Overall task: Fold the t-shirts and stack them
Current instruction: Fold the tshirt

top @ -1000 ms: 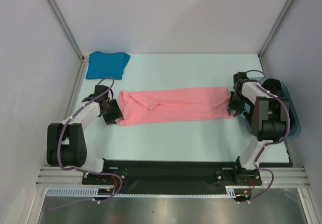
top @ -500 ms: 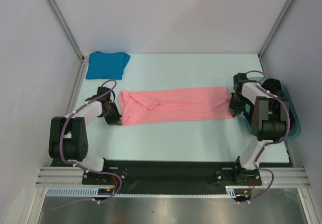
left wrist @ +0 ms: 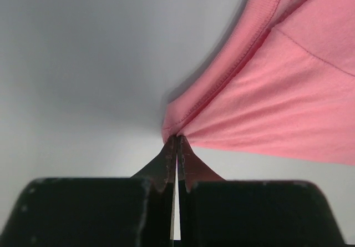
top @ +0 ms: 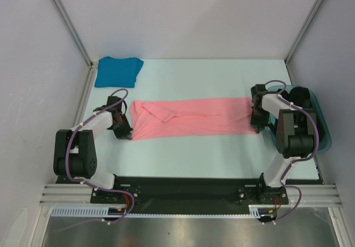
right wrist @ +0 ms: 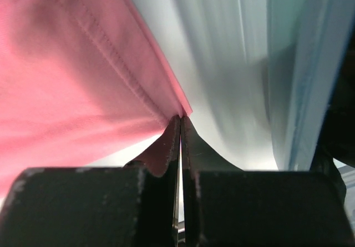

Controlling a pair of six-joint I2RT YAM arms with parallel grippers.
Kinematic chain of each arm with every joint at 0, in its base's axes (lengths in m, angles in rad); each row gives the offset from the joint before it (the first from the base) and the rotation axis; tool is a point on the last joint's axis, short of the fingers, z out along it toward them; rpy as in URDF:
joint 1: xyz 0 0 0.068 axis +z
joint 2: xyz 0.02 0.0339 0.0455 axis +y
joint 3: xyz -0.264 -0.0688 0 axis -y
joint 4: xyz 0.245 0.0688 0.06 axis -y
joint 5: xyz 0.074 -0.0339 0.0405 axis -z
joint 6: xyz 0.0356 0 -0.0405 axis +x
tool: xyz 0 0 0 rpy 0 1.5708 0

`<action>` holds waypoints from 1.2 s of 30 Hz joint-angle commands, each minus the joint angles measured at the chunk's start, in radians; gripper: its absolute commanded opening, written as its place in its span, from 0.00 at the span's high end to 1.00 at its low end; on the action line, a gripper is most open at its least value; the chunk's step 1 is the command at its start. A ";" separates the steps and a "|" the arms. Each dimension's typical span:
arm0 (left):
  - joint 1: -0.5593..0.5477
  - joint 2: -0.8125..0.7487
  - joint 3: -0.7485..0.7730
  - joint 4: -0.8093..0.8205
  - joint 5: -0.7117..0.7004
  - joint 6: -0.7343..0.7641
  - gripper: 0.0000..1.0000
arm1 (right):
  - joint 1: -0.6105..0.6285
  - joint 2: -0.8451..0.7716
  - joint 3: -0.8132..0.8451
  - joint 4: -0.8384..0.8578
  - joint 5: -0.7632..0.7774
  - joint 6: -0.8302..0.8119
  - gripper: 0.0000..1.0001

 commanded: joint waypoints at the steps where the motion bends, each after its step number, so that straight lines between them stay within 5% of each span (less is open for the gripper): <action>1: 0.000 -0.046 0.008 -0.030 -0.071 0.016 1.00 | -0.010 -0.034 0.000 -0.017 0.048 0.003 1.00; 16: 0.028 -0.096 -0.046 -0.042 -0.087 -0.005 1.00 | -0.010 -0.068 -0.035 -0.056 0.052 0.003 0.94; 18: 0.028 -0.124 -0.040 -0.050 -0.089 -0.004 0.86 | 0.007 -0.070 -0.025 -0.066 0.057 0.010 0.76; 19: 0.028 -0.136 -0.028 -0.056 -0.099 -0.007 0.64 | 0.010 -0.073 -0.012 -0.080 0.055 0.013 0.72; 22: 0.028 -0.196 0.003 -0.090 -0.110 -0.005 0.37 | 0.033 -0.091 0.012 -0.115 0.043 0.029 0.62; 24: 0.017 -0.233 0.038 -0.114 -0.125 -0.002 0.33 | 0.055 -0.123 0.038 -0.132 0.041 0.038 0.57; 27: -0.026 -0.299 0.077 -0.090 -0.061 0.012 0.37 | 0.073 -0.169 0.086 -0.165 0.029 0.041 0.52; 30: -0.072 -0.327 0.068 0.041 0.163 0.016 0.49 | 0.085 -0.196 0.138 -0.192 -0.001 0.033 0.50; 33: -0.144 -0.216 0.092 0.131 0.295 -0.008 0.55 | 0.107 -0.220 0.176 -0.209 -0.021 0.033 0.49; 36: -0.228 -0.066 0.176 0.105 0.261 -0.026 0.58 | 0.121 -0.238 0.192 -0.220 -0.038 0.033 0.49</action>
